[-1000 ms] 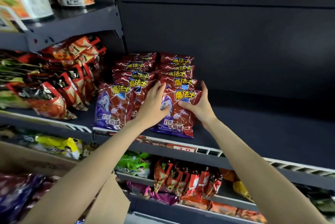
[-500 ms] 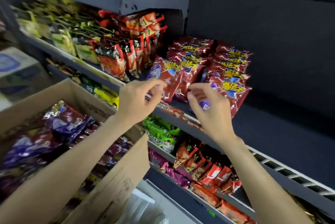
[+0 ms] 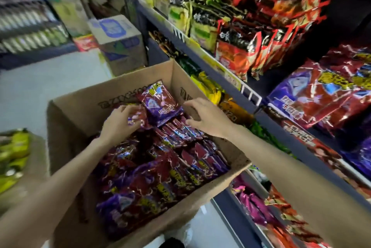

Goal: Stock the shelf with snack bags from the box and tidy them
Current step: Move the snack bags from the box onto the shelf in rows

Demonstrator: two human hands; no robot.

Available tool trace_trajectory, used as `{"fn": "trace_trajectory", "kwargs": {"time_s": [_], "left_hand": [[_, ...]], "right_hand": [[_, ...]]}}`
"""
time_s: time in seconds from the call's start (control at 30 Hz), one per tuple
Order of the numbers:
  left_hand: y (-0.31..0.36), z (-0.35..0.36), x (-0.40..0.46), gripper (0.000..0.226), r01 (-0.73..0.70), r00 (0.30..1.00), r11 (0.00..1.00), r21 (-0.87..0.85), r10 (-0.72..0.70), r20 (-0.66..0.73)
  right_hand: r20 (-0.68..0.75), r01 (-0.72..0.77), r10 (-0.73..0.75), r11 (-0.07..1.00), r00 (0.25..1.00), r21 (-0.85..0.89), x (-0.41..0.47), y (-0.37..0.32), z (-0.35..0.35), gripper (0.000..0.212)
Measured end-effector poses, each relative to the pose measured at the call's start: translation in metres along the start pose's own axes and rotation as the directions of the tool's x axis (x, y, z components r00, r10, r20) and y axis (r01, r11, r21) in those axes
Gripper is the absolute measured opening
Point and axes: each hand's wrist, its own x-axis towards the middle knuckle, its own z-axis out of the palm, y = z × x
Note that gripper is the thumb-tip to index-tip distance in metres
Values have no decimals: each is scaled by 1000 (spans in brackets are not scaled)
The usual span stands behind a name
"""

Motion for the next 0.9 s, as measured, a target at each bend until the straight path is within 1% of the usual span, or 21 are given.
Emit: {"fn": "trace_trajectory", "kwargs": {"time_s": [0.07, 0.17, 0.23, 0.3, 0.37, 0.43, 0.5, 0.53, 0.6, 0.7, 0.73, 0.77, 0.83, 0.9], "left_hand": [[-23, 7, 13, 56, 83, 995, 996, 14, -83, 48], [-46, 18, 33, 66, 141, 986, 990, 21, -142, 92], [-61, 28, 45, 75, 184, 973, 981, 61, -191, 128], [-76, 38, 55, 83, 278, 943, 957, 84, -289, 166], [-87, 45, 62, 90, 371, 908, 928, 33, -370, 194], [-94, 51, 65, 97, 392, 902, 920, -13, -381, 203], [-96, 54, 66, 102, 363, 916, 932, -26, -351, 195], [-97, 55, 66, 104, 352, 921, 935, -36, -339, 193], [-97, 54, 67, 109, 355, 922, 931, -85, -334, 197], [-95, 51, 68, 115, 373, 921, 907, -196, -336, 196], [-94, 51, 69, 115, 379, 919, 900, -217, -339, 203], [-94, 50, 70, 112, 388, 914, 893, -228, -343, 216], [-92, 47, 72, 100, 390, 911, 886, -250, -333, 242], [-88, 43, 72, 91, 372, 919, 879, -298, -305, 249]], "right_hand": [[26, -55, 54, 997, 998, 47, 41, -1, 24, 64], [58, -139, 133, 984, 989, 112, 96, -1, 58, 74], [64, -173, 166, 977, 984, 122, 128, 0, 78, 78], [59, -208, 203, 973, 977, 101, 156, 2, 94, 81], [65, -248, 243, 963, 968, 104, 179, 5, 105, 83], [76, -287, 278, 944, 958, 166, 197, 8, 113, 89], [76, -320, 311, 918, 947, 233, 209, 11, 120, 92], [63, -333, 328, 914, 943, 233, 213, 12, 122, 92], [29, -362, 364, 911, 931, 196, 215, 15, 128, 85], [37, -392, 393, 898, 919, 198, 209, 18, 133, 56], [32, -390, 393, 894, 919, 219, 205, 17, 133, 50], [10, -382, 393, 888, 919, 256, 200, 16, 131, 47], [-63, -347, 384, 883, 921, 316, 190, 9, 124, 42], [-117, -299, 350, 900, 929, 319, 178, 1, 112, 40]]}}
